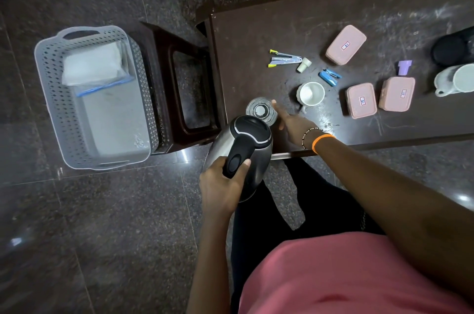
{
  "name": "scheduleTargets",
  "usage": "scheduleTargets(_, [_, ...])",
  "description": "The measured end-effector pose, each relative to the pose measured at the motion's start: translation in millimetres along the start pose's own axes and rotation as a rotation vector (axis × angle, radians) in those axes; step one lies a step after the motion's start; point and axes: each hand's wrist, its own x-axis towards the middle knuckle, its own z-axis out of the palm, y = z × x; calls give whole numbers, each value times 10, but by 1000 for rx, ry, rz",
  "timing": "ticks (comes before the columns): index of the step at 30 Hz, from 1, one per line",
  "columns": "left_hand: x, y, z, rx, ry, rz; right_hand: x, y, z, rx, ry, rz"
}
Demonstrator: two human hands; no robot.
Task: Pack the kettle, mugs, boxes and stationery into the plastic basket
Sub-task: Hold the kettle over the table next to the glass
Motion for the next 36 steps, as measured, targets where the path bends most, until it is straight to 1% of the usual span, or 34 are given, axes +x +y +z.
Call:
scheduleTargets(14, [6,61,82,78,9,5,-31,-15,-54,-7,-3,-1])
scheduleTargets(25, [-19,52,74,110,10,-38,-30,-13,-59,4,-17,-14])
scheduleTargets(36, [-31,67,74,63,11,-80,-40,-36,-86,-9,-33,-9])
